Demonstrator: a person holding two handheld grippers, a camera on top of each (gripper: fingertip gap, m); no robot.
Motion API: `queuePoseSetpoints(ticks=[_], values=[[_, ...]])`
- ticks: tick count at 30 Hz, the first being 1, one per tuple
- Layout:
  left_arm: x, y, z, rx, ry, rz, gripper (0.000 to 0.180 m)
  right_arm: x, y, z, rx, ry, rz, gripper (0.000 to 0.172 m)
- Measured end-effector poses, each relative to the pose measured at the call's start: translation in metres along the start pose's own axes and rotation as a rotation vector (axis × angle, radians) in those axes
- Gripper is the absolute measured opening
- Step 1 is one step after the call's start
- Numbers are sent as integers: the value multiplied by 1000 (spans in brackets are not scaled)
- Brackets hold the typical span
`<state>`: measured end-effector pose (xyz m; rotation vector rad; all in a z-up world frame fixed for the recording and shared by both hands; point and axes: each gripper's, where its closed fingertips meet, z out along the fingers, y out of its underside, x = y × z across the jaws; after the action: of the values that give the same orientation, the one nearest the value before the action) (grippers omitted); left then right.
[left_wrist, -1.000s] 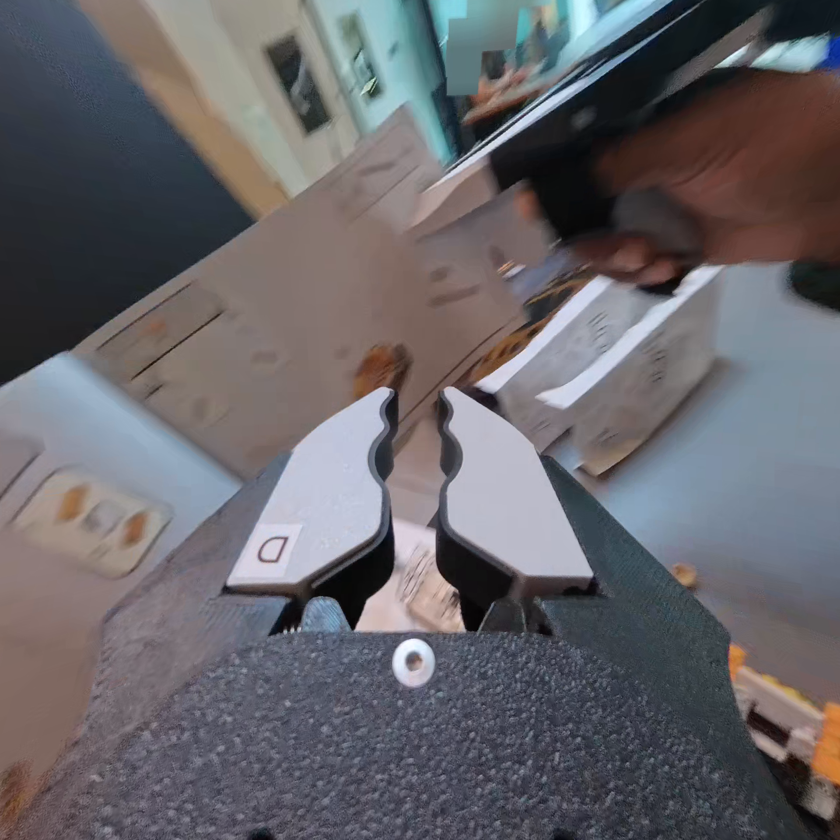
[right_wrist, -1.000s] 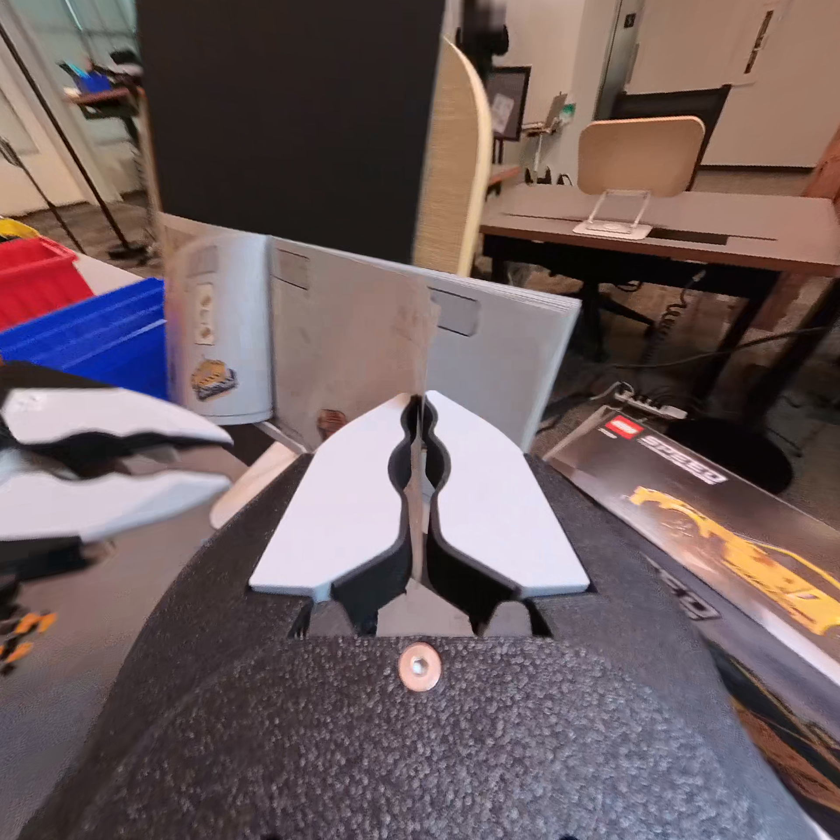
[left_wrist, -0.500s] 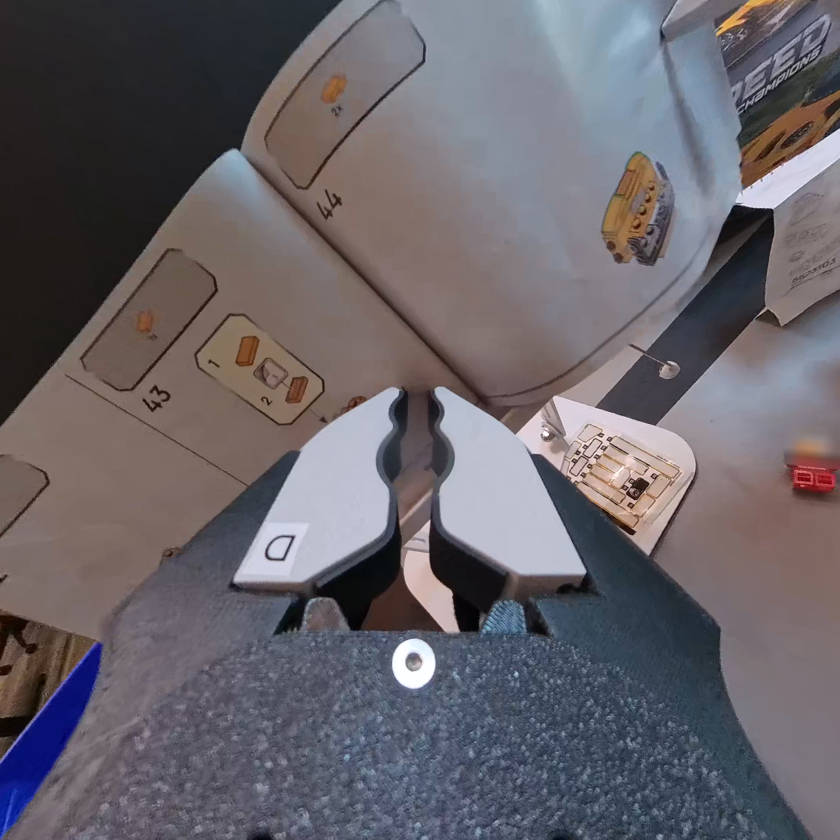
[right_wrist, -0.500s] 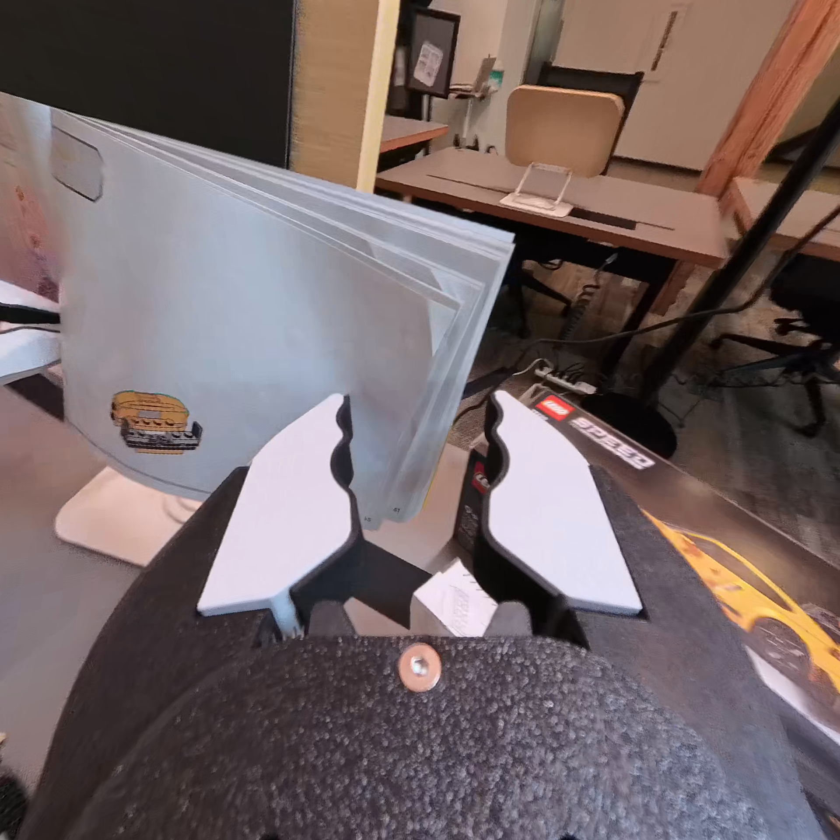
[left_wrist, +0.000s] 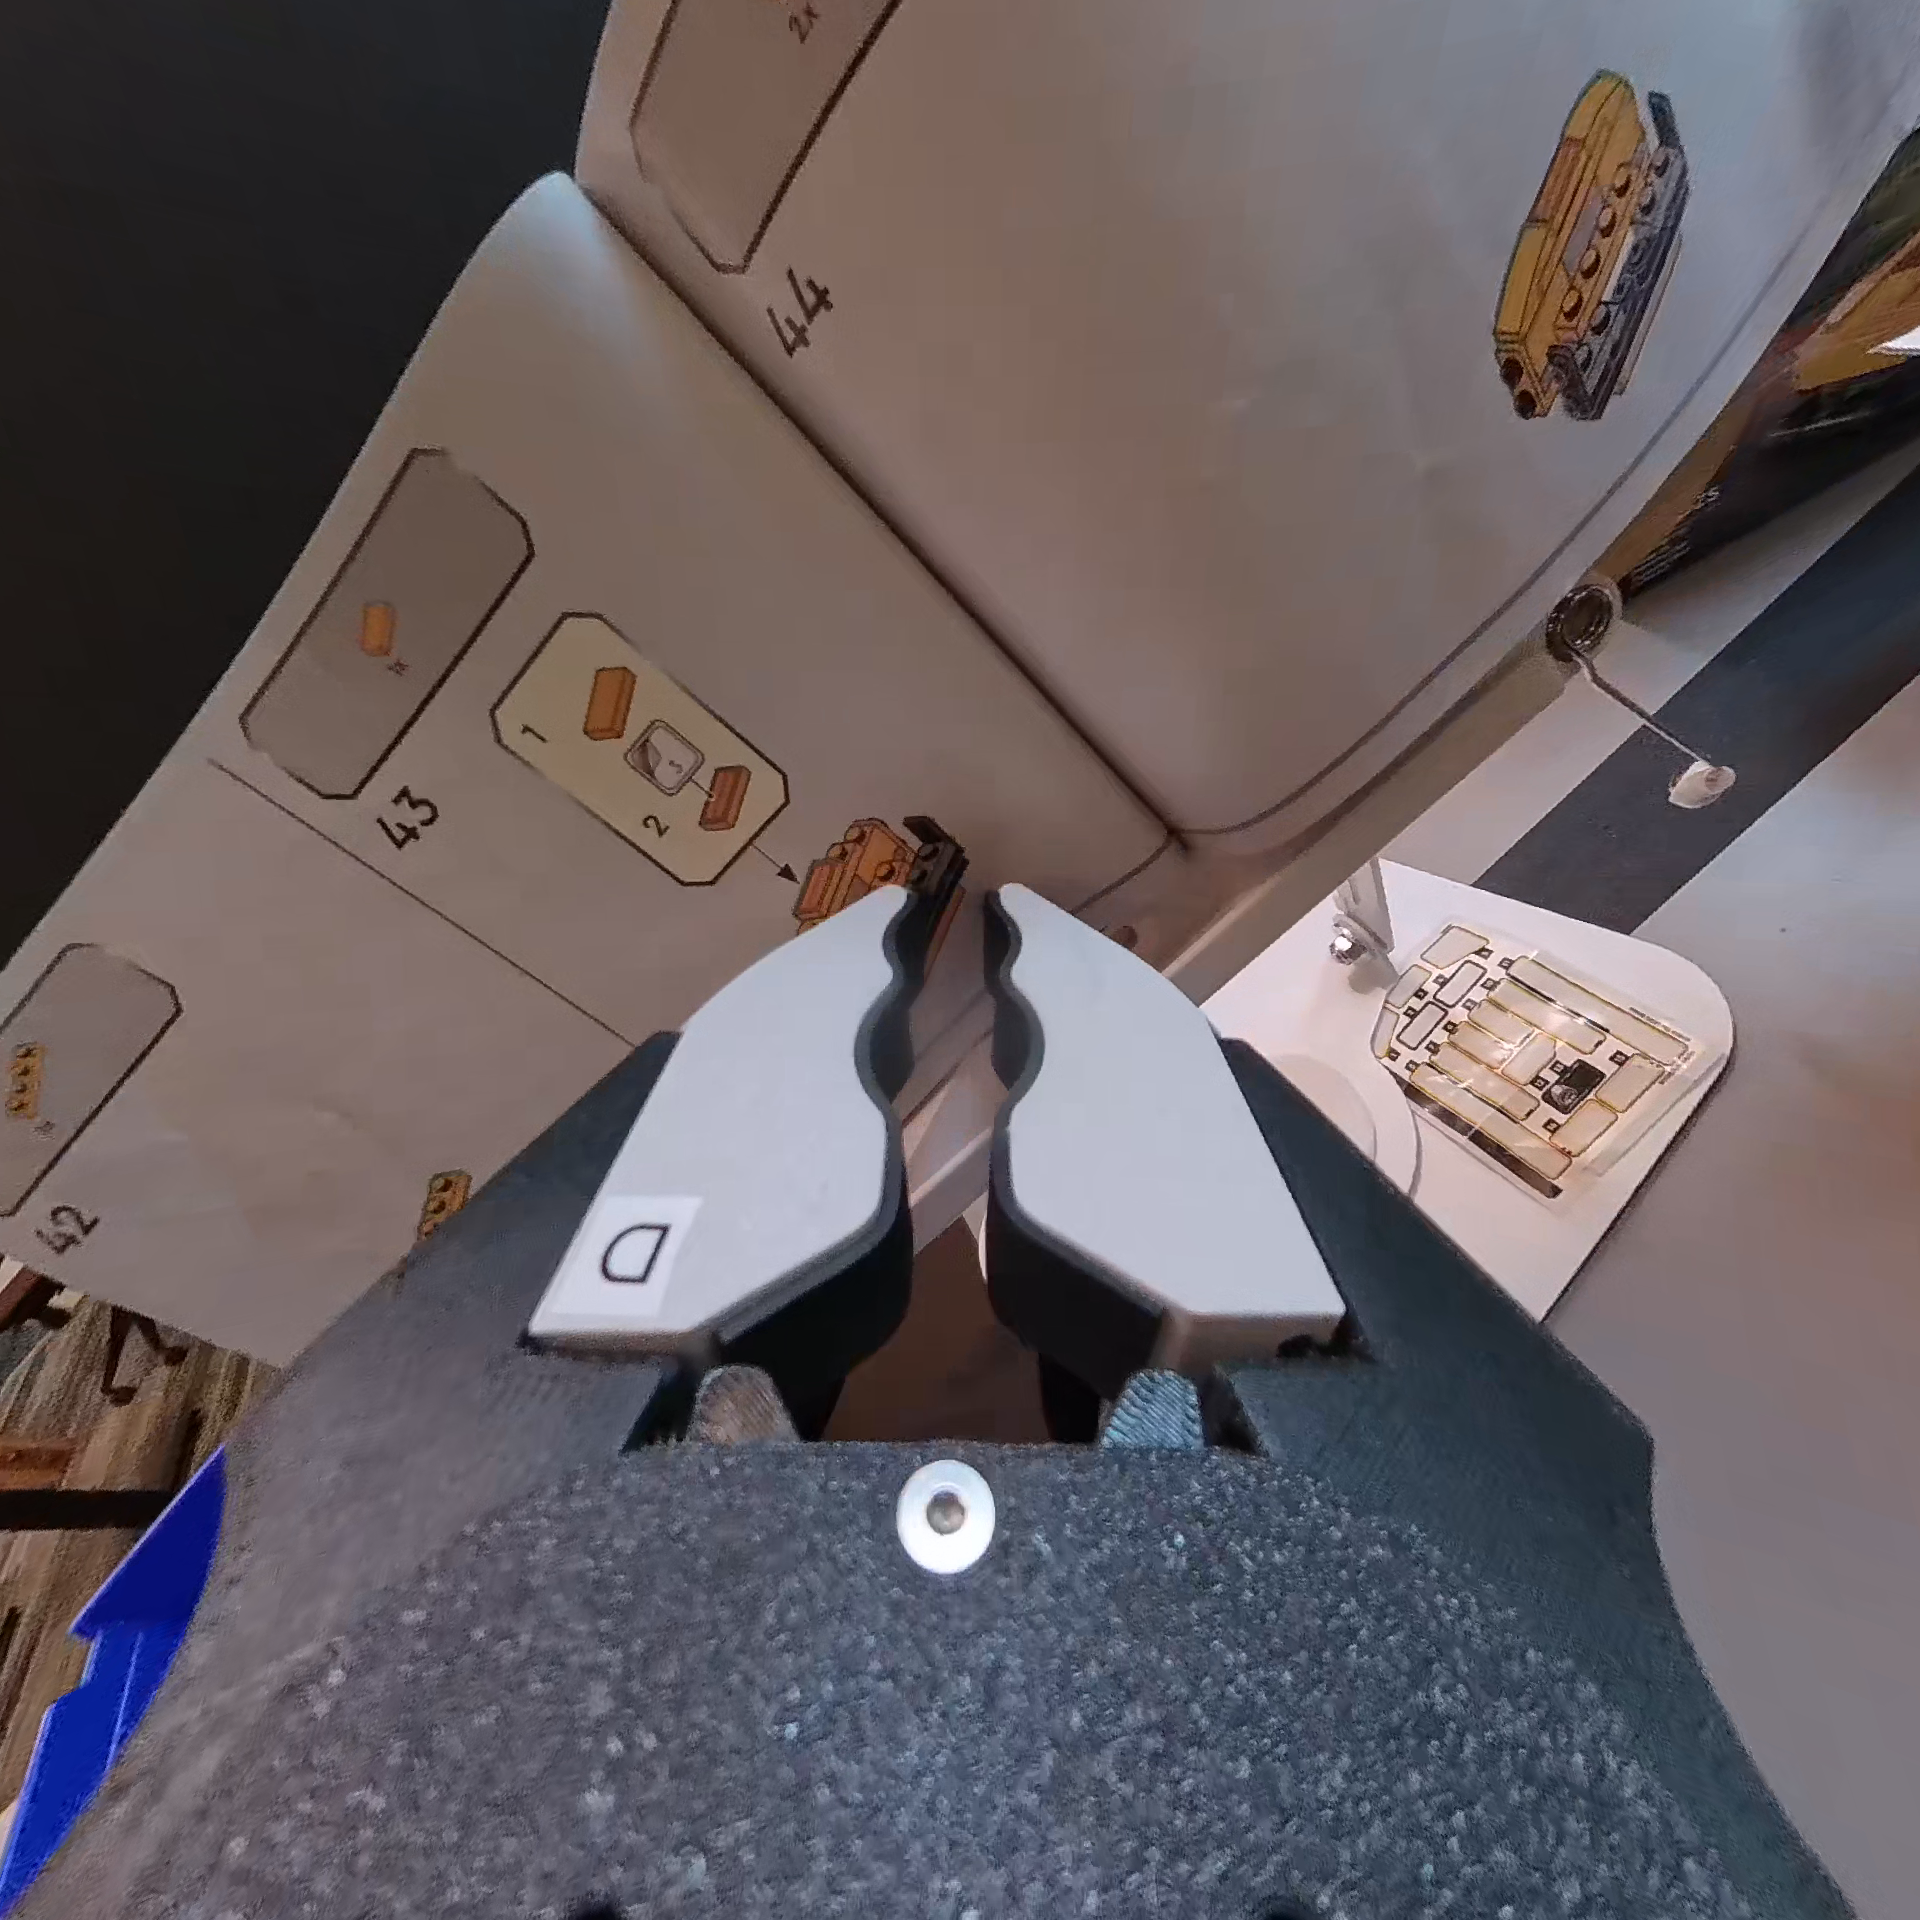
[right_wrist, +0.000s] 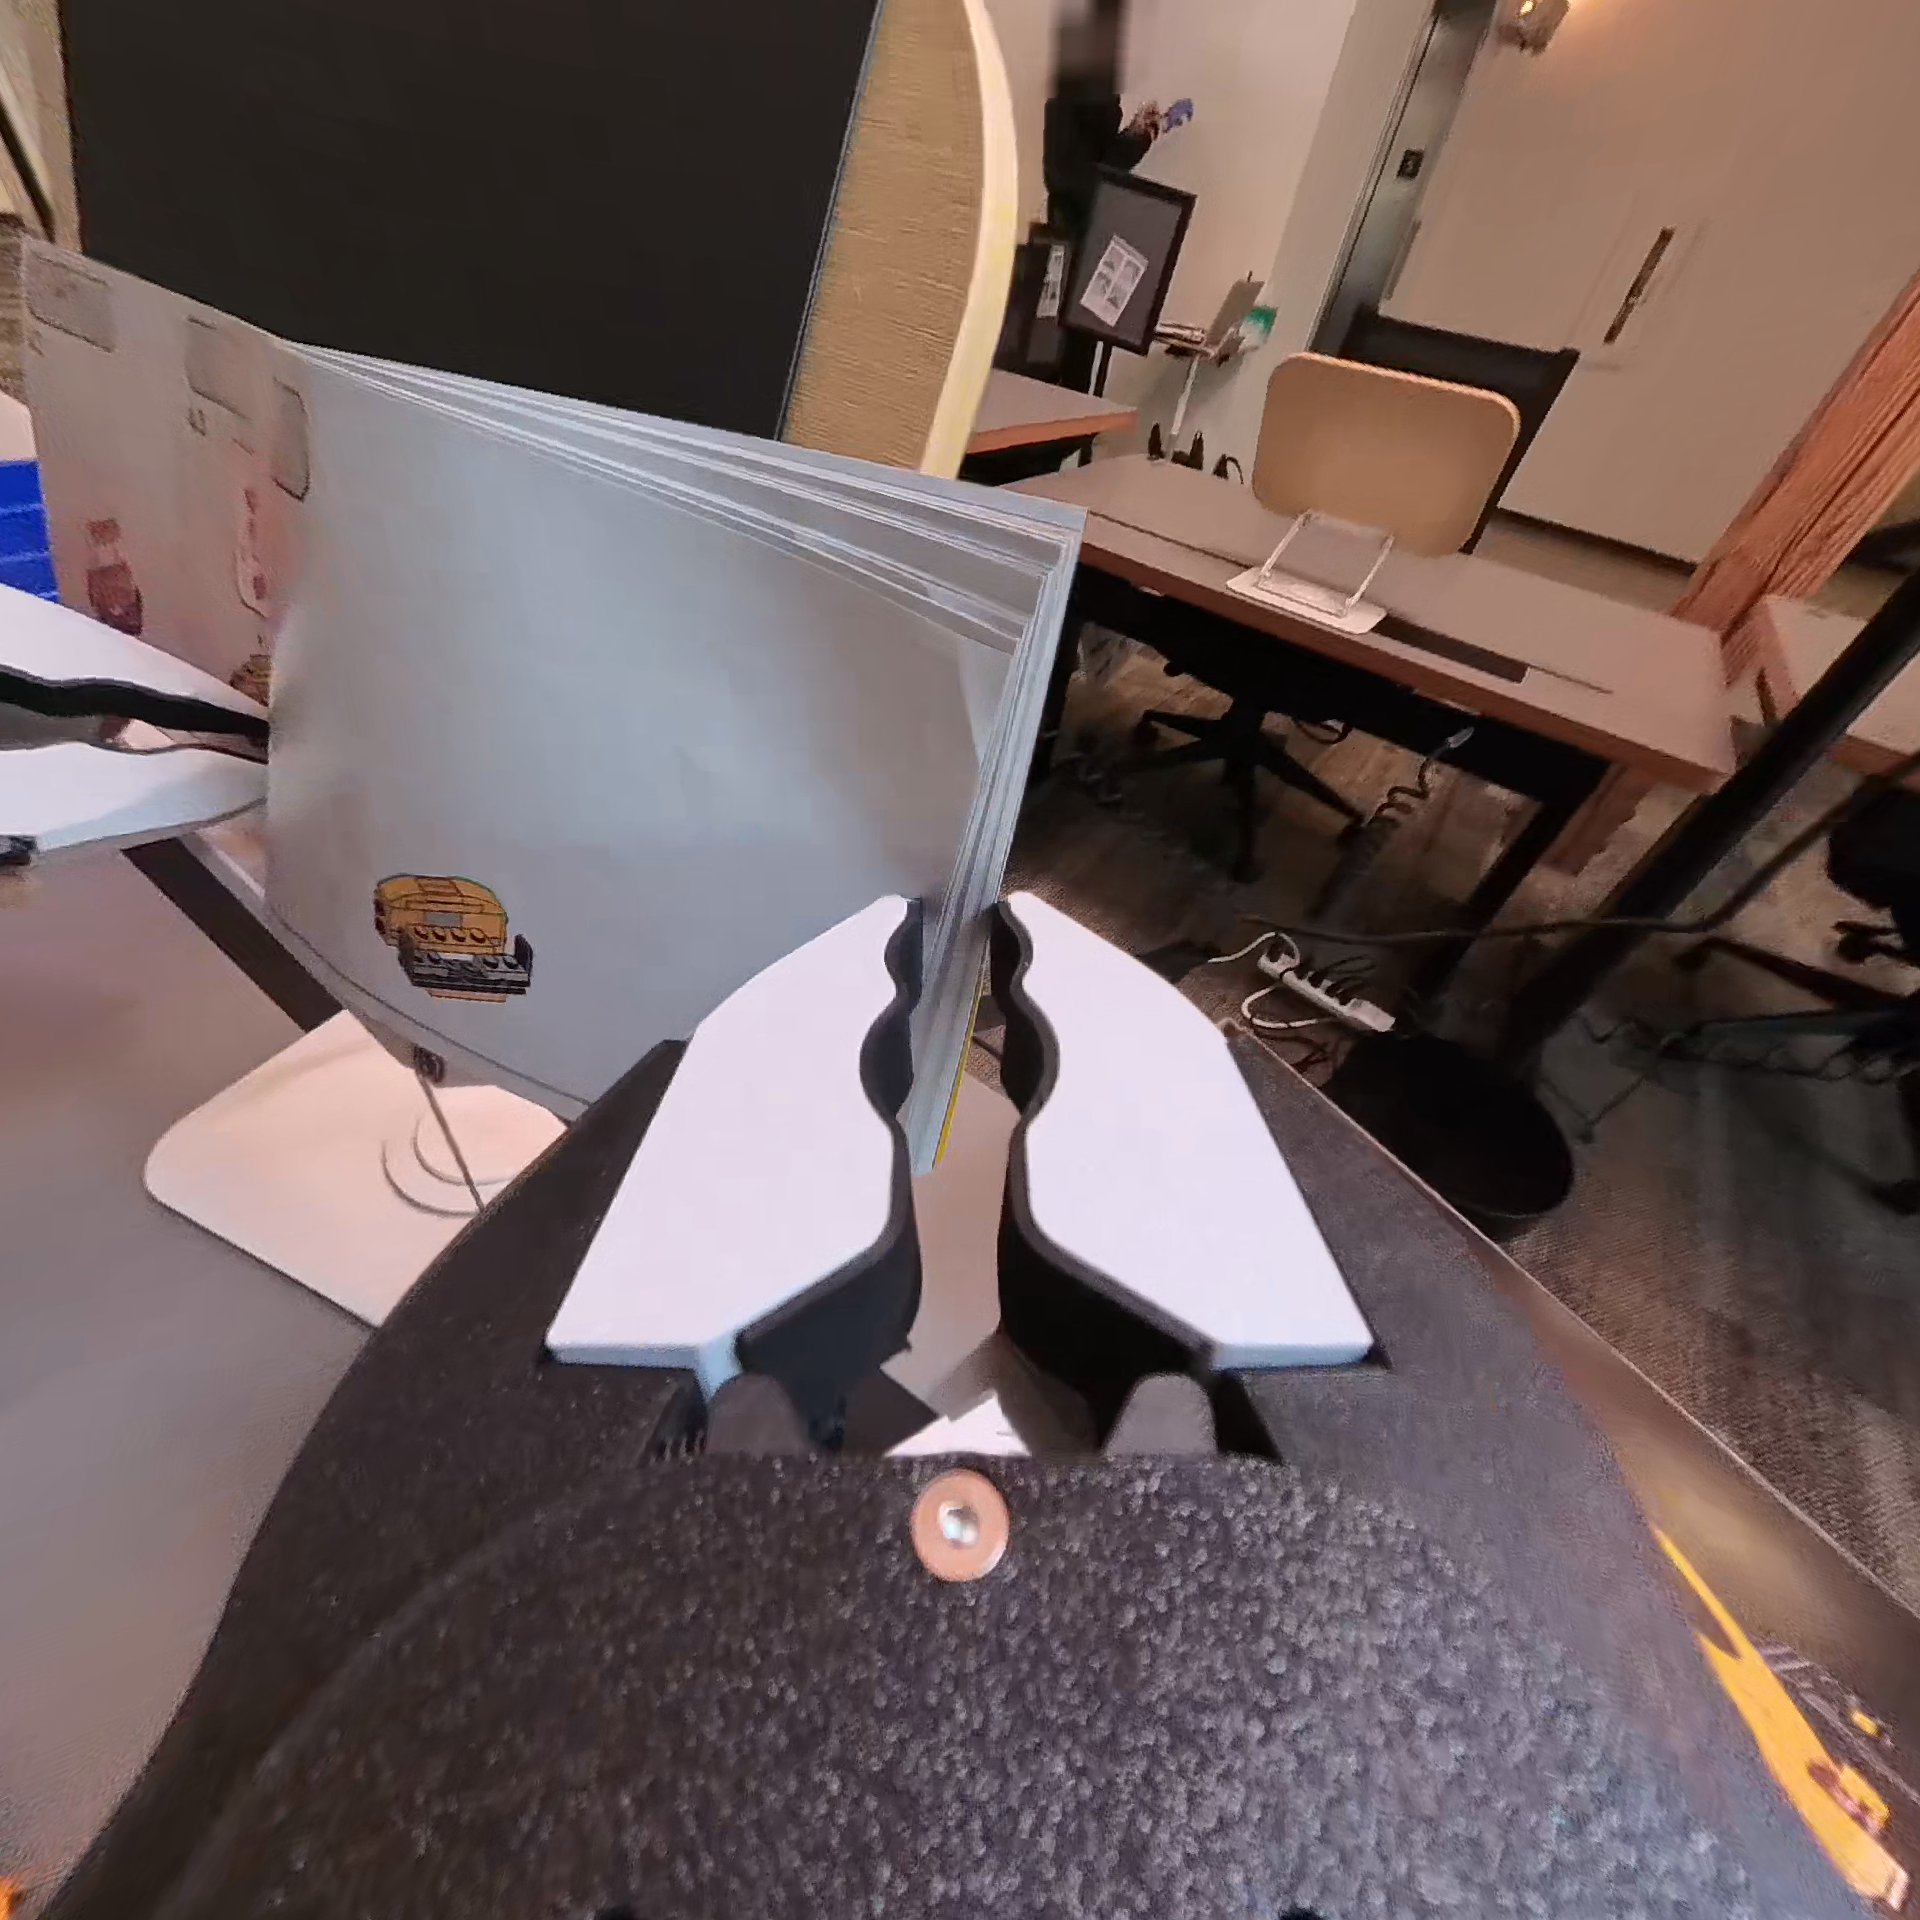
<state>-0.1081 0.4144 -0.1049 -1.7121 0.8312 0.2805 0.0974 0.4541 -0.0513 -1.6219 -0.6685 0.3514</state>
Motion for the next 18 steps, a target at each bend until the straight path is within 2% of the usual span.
queuePoseSetpoints(ticks=[3, 7, 11, 16, 18], values=[[4, -12, -12, 43, -15, 0, 10, 0, 0, 2, 28, 35, 8, 12], [38, -40, -22, 138, 58, 54, 9, -3, 7, 2, 62, 67, 6, 12], [53, -42, -3, 109, 75, 86, 11, -5, 12, 2, 77, 75, 36, 12], [43, -38, 9, 45, 51, 78, 2, -5, 12, 0, 64, 79, 34, 14], [39, -34, 12, 3, 71, 68, 1, -5, 9, -1, 70, 88, 31, 8]])
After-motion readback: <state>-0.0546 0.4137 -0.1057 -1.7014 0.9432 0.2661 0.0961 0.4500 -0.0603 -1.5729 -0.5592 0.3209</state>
